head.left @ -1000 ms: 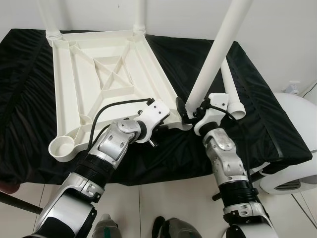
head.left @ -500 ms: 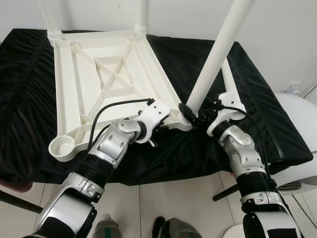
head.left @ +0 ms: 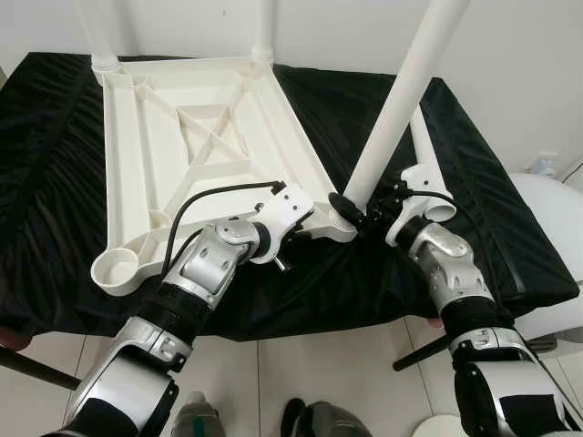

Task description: Building children table

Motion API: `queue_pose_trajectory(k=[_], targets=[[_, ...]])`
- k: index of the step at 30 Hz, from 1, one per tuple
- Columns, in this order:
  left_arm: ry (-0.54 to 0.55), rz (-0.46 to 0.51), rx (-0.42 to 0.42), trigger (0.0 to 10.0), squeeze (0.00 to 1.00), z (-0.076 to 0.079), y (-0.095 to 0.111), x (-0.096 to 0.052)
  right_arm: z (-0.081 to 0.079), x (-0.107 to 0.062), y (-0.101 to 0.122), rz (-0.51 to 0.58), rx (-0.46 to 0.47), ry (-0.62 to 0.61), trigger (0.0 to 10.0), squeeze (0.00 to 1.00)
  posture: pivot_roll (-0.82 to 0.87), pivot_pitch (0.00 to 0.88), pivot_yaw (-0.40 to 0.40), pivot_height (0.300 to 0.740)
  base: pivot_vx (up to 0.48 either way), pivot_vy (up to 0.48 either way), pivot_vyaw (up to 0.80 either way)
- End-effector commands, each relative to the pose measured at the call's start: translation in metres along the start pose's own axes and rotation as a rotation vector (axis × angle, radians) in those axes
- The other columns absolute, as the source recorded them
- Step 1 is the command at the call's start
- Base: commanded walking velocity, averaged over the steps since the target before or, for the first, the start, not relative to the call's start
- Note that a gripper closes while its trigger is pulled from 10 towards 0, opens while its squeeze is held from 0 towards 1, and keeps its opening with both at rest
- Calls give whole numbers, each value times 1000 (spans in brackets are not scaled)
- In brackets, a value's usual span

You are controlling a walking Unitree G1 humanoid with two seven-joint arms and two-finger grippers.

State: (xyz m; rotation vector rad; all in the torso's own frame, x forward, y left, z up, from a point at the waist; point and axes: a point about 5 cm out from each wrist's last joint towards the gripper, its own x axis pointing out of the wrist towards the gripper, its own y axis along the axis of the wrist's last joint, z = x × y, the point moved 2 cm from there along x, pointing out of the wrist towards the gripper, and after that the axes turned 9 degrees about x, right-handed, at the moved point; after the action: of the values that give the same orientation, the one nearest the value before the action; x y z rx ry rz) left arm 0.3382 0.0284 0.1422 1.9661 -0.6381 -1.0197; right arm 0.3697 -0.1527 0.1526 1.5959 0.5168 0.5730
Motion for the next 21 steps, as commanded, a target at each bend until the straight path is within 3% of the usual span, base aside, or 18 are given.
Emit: queue_pose_trajectory(k=[1,2,3,21], targets=[[3,40,36,10000,1000,-1,13,0,3,-2,0,1,-4,2,10000,0,51,6,-80,740,0,0,0],[7,33,39,10000,1000,-2,12,0,3,-1,1,2,-5,7,10000,0,51,5,-80,740,0,0,0],[9,33,40,10000,0,-2,12,0,3,-1,1,4,-7,9,10000,0,50,3,-80,740,0,0,0],[-15,34,48,10000,0,1,12,1,6,0,0,13,-15,22,10000,0,47,9,-74,740,0,0,0]])
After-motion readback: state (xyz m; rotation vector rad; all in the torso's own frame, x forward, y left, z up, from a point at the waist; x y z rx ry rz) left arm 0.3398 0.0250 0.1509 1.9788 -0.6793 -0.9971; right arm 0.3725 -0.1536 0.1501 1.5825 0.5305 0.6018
